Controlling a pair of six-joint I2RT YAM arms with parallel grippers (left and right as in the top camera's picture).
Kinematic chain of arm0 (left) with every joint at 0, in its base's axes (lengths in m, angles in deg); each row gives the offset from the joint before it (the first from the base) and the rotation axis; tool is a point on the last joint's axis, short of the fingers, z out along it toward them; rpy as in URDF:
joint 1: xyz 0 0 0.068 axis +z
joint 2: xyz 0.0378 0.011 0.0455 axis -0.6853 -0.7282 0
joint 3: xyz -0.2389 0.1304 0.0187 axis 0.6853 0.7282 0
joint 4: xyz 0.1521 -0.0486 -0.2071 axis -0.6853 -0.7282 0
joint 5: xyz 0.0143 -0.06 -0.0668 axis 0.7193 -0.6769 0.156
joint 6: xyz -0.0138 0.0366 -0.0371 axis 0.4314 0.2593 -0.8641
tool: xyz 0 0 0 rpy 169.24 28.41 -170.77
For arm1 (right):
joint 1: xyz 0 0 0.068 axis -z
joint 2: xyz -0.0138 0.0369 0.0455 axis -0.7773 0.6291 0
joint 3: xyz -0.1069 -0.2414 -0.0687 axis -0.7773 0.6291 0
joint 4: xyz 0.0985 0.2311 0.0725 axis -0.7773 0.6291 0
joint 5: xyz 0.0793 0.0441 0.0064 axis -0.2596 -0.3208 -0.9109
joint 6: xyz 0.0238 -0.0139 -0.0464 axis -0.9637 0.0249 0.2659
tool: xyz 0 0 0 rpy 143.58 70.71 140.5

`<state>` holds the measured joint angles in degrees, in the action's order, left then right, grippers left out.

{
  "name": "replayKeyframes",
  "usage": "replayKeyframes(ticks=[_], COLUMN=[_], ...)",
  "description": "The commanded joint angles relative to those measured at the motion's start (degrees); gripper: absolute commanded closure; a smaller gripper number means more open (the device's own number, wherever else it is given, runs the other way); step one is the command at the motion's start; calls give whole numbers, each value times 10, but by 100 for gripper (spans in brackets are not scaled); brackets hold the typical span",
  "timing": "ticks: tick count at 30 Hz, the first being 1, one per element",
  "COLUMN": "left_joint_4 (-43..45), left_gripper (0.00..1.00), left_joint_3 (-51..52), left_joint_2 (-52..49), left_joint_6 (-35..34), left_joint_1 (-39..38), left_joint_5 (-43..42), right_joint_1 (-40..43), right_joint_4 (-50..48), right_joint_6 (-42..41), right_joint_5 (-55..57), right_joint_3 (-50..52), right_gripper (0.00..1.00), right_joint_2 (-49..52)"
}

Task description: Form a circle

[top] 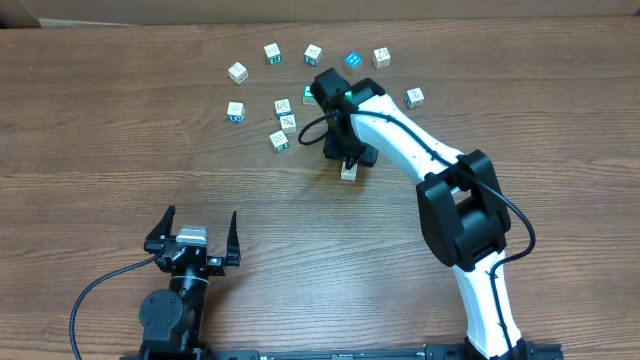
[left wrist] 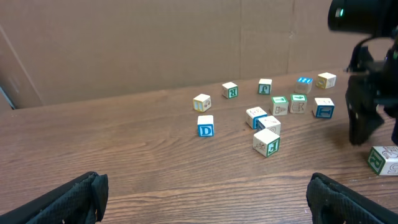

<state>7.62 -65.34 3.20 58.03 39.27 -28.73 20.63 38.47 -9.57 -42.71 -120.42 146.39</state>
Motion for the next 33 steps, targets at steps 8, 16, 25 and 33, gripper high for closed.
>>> replayKeyframes(ticks=[8,16,25,33], left_joint_4=[0,0,0,0], left_gripper=[0,0,1,1], left_joint_3=[2,2,2,2], left_joint_2=[6,6,6,6], left_joint_6=[13,13,13,13], left_joint_1=[3,3,3,3], left_joint_5=[2,2,2,2], right_joint_1=[97,117,117,123], right_joint_4=[-8,-38,-36,-102], right_joint_6=[151,235,295,320], right_joint_5=[0,-3,-19,-17], right_joint_3=[-177,-154,-141,-59], right_gripper=[41,38,38,39], right_joint_2=[-26,-3,24,26])
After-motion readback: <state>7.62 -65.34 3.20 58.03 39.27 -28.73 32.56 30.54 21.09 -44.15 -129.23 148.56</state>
